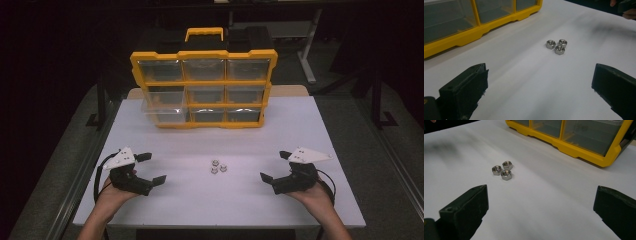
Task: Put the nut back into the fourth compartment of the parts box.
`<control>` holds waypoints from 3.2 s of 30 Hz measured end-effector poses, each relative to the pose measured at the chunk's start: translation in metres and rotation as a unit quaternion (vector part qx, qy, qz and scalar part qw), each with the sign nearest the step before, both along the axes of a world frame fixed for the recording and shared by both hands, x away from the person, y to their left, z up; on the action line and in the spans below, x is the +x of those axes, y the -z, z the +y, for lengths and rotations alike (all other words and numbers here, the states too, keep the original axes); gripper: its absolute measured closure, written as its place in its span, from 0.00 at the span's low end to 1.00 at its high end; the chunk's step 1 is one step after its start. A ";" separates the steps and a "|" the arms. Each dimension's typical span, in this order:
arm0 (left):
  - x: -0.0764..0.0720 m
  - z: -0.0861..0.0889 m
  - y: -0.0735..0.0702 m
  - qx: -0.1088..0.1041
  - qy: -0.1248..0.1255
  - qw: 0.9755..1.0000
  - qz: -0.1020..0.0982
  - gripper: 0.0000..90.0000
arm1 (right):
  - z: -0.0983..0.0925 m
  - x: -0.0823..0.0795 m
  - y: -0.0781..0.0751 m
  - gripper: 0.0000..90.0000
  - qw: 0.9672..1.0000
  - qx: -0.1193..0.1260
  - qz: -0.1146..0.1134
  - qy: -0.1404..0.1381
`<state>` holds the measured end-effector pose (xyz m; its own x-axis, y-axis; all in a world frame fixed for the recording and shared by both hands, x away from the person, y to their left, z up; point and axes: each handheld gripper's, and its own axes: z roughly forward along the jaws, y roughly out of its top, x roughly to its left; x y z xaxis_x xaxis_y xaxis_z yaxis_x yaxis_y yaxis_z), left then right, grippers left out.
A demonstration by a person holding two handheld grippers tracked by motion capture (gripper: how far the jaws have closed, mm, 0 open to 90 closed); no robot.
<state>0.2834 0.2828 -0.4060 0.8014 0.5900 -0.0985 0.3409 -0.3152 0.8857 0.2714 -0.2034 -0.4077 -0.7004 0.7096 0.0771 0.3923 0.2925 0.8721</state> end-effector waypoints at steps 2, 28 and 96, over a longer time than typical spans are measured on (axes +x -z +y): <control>0.001 -0.002 0.001 0.002 0.001 1.000 0.001 0.00 | 0.000 0.000 0.000 0.00 1.000 0.001 0.001 0.000; 0.002 -0.006 0.008 -0.003 0.004 1.000 -0.003 0.00 | 0.016 0.016 -0.009 0.00 1.000 -0.009 0.008 -0.022; 0.001 -0.006 0.011 -0.009 0.005 1.000 -0.007 0.00 | 0.107 0.083 -0.018 0.20 0.988 -0.068 0.062 -0.126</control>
<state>0.2841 0.2767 -0.4167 0.8081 0.5809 -0.0980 0.3253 -0.3013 0.8963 0.3541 -0.0962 -0.3894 -0.8468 0.5244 0.0895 0.3941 0.5053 0.7677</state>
